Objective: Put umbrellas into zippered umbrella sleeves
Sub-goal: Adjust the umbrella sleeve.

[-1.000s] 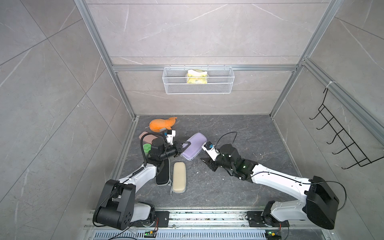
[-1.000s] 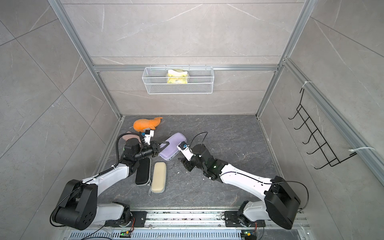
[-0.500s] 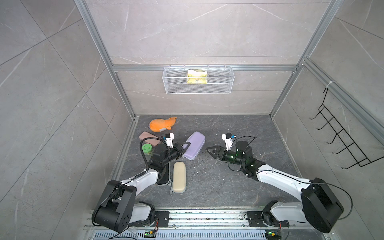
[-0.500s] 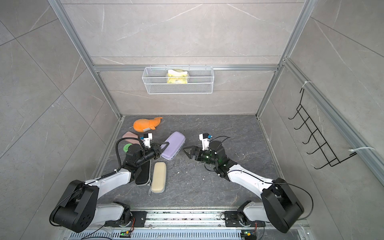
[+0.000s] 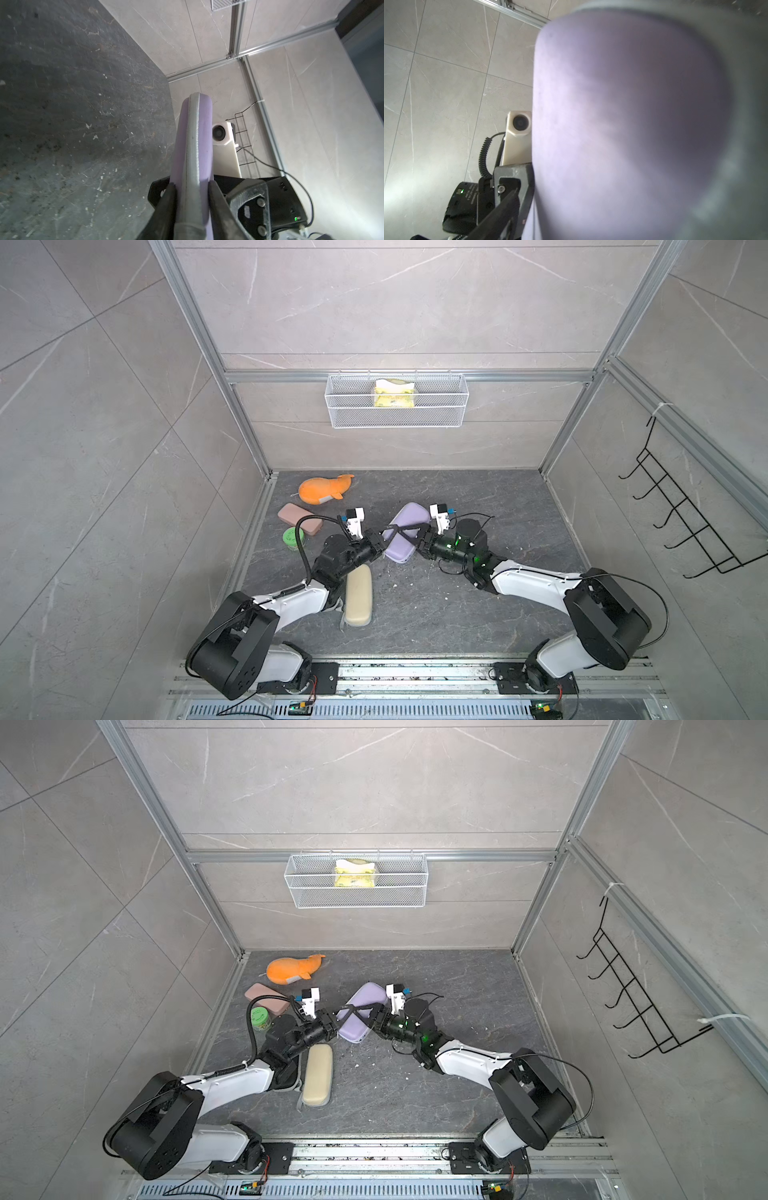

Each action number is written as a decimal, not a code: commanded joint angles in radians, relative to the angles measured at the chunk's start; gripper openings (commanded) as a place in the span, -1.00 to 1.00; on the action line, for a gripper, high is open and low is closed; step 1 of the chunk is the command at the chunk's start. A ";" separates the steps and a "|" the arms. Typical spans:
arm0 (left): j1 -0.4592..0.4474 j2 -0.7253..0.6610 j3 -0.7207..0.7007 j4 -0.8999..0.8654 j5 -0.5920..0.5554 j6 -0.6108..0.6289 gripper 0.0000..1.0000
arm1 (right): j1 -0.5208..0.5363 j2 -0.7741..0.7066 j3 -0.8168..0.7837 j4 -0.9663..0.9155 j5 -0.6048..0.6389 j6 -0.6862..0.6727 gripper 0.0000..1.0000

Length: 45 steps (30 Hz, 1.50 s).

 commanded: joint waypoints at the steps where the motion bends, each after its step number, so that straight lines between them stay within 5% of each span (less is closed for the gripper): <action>1: -0.002 -0.048 -0.018 0.081 -0.009 -0.022 0.20 | 0.005 -0.011 0.025 0.043 -0.041 0.007 0.21; 4: 0.011 -0.139 -0.021 -0.094 0.043 0.047 0.46 | 0.004 -0.031 0.035 -0.019 -0.095 -0.018 -0.04; 13: 0.173 -0.279 0.024 -0.444 0.278 0.173 0.55 | 0.002 -0.058 0.064 -0.102 -0.291 -0.076 -0.44; 20: 0.165 -0.160 0.049 -0.318 0.333 0.133 0.53 | 0.053 -0.045 0.088 -0.080 -0.353 -0.086 -0.43; 32: 0.141 -0.055 0.077 -0.079 0.389 0.069 -0.12 | 0.077 -0.019 0.091 -0.075 -0.349 -0.091 -0.31; 37: 0.153 -0.044 0.087 -0.046 0.430 0.074 -0.64 | 0.034 -0.065 0.062 -0.117 -0.363 -0.119 0.16; 42: 0.201 -0.057 0.112 -0.063 0.476 0.089 -0.80 | -0.082 -0.170 0.015 -0.282 -0.385 -0.266 0.39; 45: 0.216 -0.048 0.130 -0.067 0.500 0.091 -0.84 | -0.124 -0.238 0.048 -0.566 -0.298 -0.500 0.40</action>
